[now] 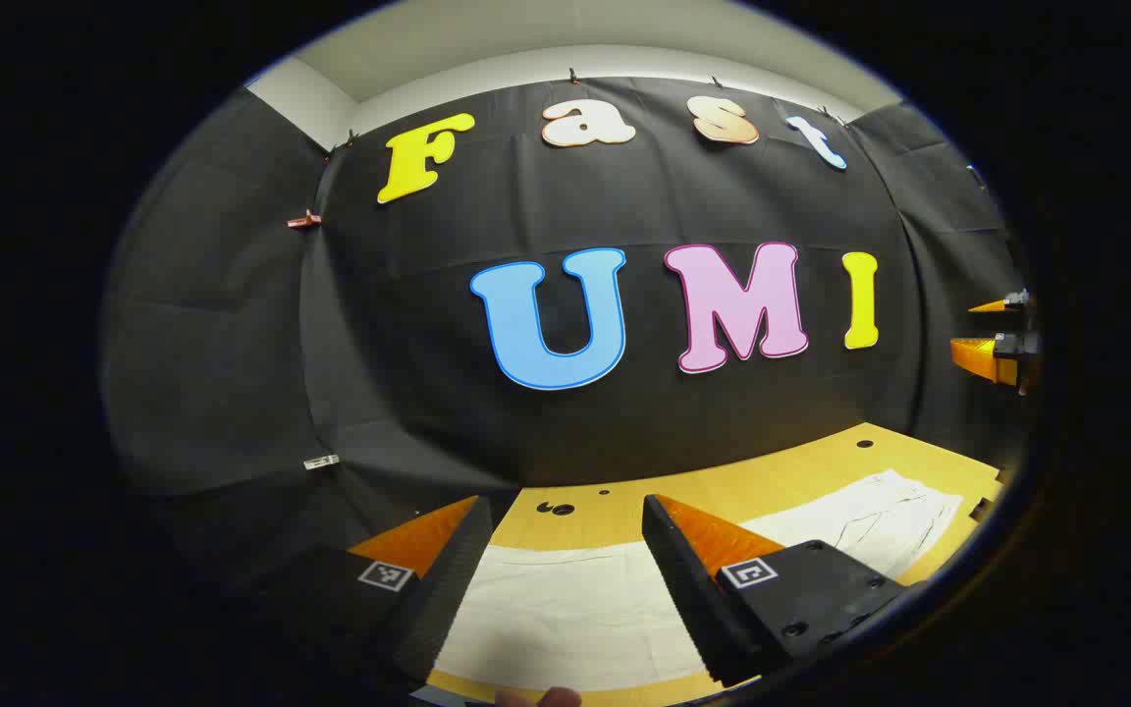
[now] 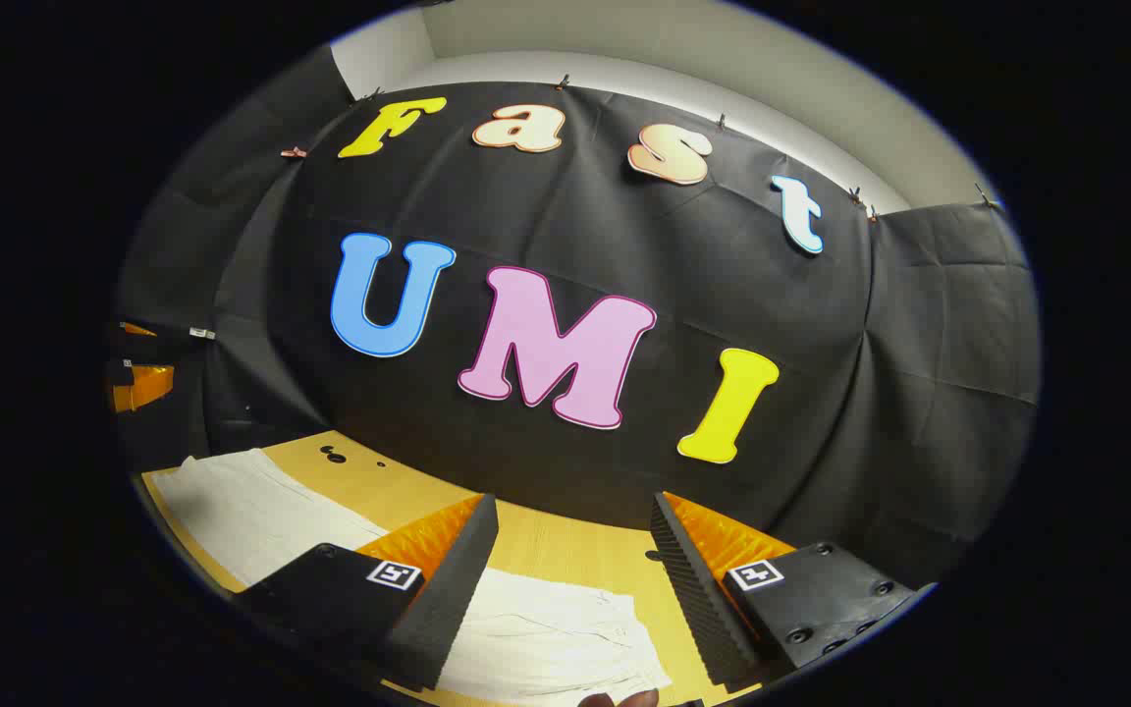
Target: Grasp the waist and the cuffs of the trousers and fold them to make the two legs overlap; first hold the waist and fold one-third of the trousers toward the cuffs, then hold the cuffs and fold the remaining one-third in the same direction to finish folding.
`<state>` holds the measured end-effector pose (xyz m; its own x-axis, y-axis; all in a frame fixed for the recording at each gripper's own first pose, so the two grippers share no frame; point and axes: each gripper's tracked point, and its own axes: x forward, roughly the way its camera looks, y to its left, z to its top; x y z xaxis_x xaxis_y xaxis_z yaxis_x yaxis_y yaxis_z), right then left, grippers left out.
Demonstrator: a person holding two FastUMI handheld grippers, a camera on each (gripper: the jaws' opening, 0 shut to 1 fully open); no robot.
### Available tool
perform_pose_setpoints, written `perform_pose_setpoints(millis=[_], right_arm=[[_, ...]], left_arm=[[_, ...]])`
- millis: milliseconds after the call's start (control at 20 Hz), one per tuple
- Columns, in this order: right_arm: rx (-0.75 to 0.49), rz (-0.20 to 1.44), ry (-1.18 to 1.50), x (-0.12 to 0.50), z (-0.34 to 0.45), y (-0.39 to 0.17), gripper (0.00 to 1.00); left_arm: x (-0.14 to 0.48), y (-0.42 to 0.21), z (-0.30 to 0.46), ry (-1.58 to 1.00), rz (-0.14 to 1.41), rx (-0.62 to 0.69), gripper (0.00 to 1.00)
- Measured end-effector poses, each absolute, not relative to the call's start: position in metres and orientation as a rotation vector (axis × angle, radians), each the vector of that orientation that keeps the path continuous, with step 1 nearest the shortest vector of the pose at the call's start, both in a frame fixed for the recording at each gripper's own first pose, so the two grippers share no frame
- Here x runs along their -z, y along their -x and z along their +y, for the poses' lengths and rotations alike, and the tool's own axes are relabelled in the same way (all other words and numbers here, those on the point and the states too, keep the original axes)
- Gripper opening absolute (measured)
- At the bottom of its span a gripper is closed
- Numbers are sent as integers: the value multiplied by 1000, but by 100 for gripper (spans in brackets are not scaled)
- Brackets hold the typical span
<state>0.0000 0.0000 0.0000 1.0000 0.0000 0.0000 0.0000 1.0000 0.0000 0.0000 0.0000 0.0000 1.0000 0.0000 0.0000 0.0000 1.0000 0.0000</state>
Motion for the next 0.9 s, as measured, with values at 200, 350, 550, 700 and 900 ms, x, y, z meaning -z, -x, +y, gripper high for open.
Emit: perform_pose_setpoints(millis=[200, 350, 550, 700, 900], right_arm=[[0, 2, 4, 2, -1, 1, 97], [-4, 2, 8, 2, -1, 3, 97], [-18, 10, 23, 6, 2, 5, 97], [-27, 20, 43, 12, 2, 7, 97], [-51, 38, 143, 27, -1, 10, 97]], left_arm=[[1, 2, -3, -7, 2, 4, 98], [2, 4, -3, -12, 6, 5, 98], [9, 8, -2, -38, 15, 7, 98], [18, 12, 1, -79, 26, 13, 98], [43, 19, 12, -216, 55, 37, 98]])
